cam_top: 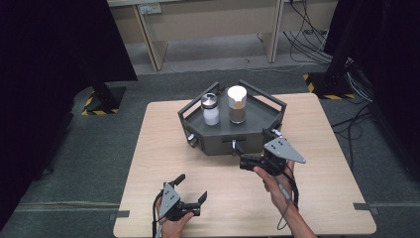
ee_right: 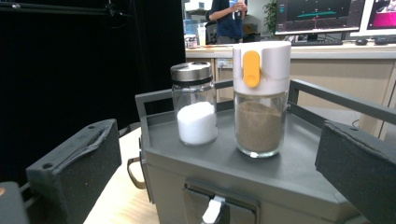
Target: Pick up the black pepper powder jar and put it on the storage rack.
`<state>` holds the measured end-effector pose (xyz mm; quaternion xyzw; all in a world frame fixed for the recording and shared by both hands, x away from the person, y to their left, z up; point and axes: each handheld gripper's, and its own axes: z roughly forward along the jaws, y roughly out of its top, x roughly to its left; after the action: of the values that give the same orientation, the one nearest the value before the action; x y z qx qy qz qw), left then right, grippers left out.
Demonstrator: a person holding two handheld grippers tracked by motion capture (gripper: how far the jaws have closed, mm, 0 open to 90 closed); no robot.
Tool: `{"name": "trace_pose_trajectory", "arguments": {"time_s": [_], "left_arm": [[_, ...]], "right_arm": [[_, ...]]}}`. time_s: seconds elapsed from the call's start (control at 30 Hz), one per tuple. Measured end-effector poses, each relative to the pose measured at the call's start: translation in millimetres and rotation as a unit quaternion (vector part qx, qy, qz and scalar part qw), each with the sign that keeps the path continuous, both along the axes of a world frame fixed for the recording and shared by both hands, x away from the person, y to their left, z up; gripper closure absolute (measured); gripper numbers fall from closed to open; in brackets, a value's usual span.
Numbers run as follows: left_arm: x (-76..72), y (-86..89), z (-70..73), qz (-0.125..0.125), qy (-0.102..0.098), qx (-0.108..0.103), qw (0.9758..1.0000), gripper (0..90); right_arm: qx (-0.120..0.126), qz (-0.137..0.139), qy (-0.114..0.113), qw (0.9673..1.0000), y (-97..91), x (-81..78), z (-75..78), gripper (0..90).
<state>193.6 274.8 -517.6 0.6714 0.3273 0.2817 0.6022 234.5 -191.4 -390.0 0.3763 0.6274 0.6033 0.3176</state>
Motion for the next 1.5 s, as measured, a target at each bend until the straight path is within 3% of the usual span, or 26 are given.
{"name": "trace_pose_trajectory", "arguments": {"time_s": [0.37,0.93,1.5], "left_arm": [[-0.6,-0.2,-0.1,0.002,0.000,0.000,1.0000,0.6],[-0.7,0.3,-0.4,0.005,0.000,-0.001,1.0000,0.6],[-0.3,1.2,-0.8,0.008,0.001,-0.001,1.0000,0.6]], "right_arm": [[0.005,-0.002,0.000,1.0000,-9.1,-12.0,-19.4,0.4],[-0.012,0.003,-0.030,0.9995,-17.0,-36.8,-46.6,0.3],[-0.020,0.002,-0.037,0.9991,-29.5,-53.2,-64.1,0.3]]}}
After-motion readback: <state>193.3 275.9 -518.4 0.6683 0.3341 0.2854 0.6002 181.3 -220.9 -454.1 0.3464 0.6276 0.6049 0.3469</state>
